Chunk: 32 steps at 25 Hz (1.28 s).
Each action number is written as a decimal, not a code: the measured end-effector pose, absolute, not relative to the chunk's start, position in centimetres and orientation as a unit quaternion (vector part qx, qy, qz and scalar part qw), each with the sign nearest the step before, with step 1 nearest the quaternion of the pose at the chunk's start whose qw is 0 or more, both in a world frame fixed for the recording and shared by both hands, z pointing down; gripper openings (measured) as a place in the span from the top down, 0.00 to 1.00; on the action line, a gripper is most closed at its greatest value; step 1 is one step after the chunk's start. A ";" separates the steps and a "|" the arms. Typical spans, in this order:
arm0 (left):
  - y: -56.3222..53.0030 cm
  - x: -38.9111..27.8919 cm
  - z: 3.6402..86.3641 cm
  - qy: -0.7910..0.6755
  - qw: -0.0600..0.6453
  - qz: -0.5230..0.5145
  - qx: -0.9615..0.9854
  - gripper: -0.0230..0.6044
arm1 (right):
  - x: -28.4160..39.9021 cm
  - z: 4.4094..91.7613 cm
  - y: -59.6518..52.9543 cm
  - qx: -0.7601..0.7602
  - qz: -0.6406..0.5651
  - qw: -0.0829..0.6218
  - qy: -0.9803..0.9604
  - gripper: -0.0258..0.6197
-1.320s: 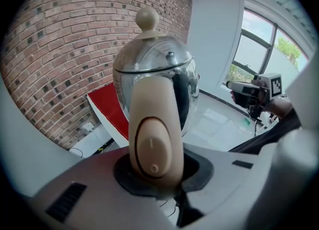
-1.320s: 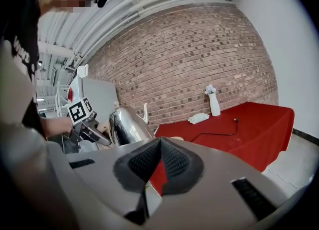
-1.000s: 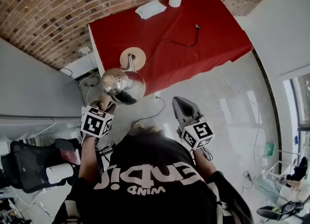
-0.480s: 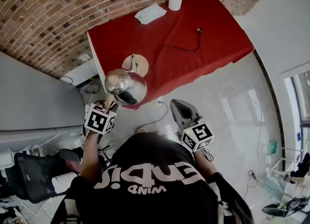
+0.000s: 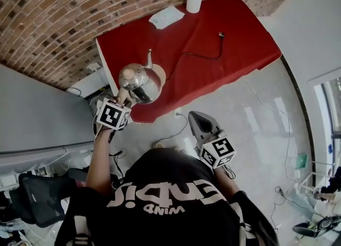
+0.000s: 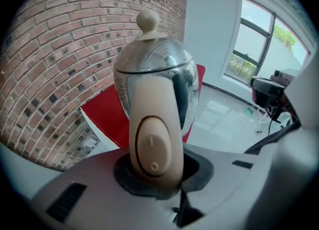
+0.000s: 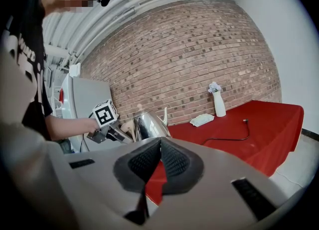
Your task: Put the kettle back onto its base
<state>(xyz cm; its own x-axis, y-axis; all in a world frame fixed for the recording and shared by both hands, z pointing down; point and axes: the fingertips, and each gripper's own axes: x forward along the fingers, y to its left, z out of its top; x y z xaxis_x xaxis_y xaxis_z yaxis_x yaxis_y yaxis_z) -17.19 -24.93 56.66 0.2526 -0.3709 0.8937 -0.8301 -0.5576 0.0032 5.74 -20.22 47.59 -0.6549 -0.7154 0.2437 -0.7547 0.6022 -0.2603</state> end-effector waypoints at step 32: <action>-34.5 -16.0 62.8 -0.378 0.243 0.505 0.737 0.86 | 7.7 48.5 -19.9 0.437 0.182 0.075 -0.878 0.93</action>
<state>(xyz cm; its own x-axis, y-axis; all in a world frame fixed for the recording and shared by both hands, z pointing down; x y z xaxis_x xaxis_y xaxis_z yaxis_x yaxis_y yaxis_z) -16.04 -34.48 62.75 0.2032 -0.3114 0.9283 -0.8027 -0.5959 -0.0242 7.68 -19.88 48.50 -0.6066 -0.7402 0.2901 -0.7945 0.5519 -0.2532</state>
